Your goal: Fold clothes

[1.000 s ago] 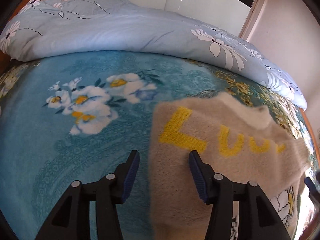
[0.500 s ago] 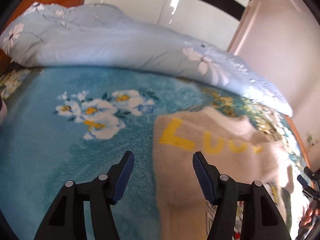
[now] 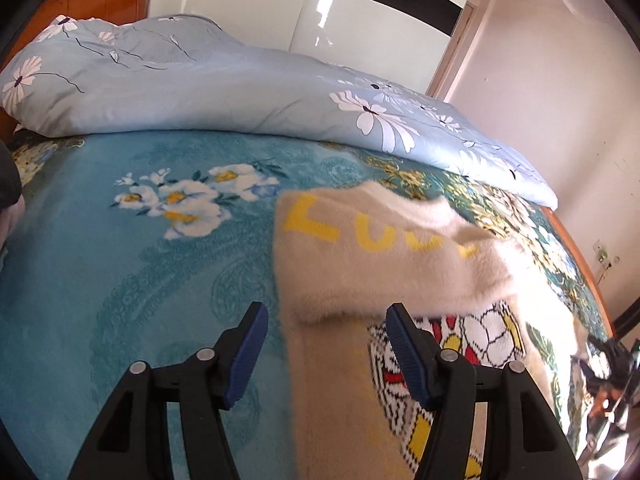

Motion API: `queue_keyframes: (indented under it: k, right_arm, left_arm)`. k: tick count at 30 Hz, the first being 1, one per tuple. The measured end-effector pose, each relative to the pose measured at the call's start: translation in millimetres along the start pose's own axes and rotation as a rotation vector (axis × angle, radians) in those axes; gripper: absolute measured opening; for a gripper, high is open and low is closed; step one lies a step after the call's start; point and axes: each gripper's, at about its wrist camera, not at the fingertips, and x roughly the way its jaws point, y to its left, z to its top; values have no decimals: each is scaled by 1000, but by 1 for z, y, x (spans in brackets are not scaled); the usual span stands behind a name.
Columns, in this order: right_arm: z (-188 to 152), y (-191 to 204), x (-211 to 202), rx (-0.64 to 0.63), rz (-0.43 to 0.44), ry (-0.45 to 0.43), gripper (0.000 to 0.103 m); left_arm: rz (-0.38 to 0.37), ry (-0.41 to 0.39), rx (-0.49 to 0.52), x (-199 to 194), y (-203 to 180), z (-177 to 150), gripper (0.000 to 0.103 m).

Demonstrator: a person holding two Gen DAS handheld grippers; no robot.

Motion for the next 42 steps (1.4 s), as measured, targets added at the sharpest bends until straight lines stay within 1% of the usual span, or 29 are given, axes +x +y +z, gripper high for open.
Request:
queue_keyframes:
  k: [4, 5, 6, 8, 9, 10, 12, 15, 18, 21, 24, 26, 31, 34, 37, 39, 42]
  right_arm:
    - [4, 7, 10, 4, 11, -50, 64]
    - [5, 8, 12, 0, 4, -57, 63]
    - [6, 11, 14, -6, -10, -63, 59]
    - [9, 13, 14, -17, -45, -67, 39]
    - [11, 13, 14, -21, -59, -65, 17]
    - [13, 14, 16, -19, -66, -54, 11]
    - [17, 17, 18, -23, -81, -41, 10]
    - [21, 47, 10, -113, -102, -61, 10]
    - [21, 108, -4, -278, -87, -93, 10]
    - [10, 181, -16, -417, -31, -105, 10]
    - [-15, 253, -19, -538, 33, -96, 10]
    - [-36, 295, -15, -611, 59, -85, 10]
    - [-101, 377, -1, -763, 146, -51, 10]
    - [-142, 409, 14, -811, 213, 13, 10]
    - [-186, 428, 33, -843, 262, 103, 10]
    - [-217, 434, 50, -868, 267, 154, 10]
    - [-261, 435, 78, -894, 245, 223, 10]
  left_arm:
    - [27, 2, -3, -2, 6, -8, 65]
    - [33, 4, -7, -2, 9, -9, 65]
    - [36, 2, -12, -2, 12, -10, 66]
    - [45, 1, -21, -1, 18, -12, 66]
    - [45, 4, -29, -1, 21, -13, 66]
    - [44, 6, -36, -1, 24, -14, 66]
    - [42, 11, -50, 0, 30, -16, 65]
    - [39, 18, -71, 1, 40, -19, 66]
    - [37, 26, -93, 2, 49, -22, 66]
    - [21, 34, -118, 2, 59, -24, 66]
    - [16, 38, -137, -1, 68, -26, 65]
    - [17, 38, -149, -4, 76, -28, 65]
    - [34, 26, -179, -12, 97, -31, 65]
    - [42, 27, -205, -15, 112, -32, 66]
    - [46, 36, -230, -15, 125, -34, 65]
    - [45, 41, -244, -15, 131, -36, 65]
    - [40, 49, -251, -14, 135, -40, 66]
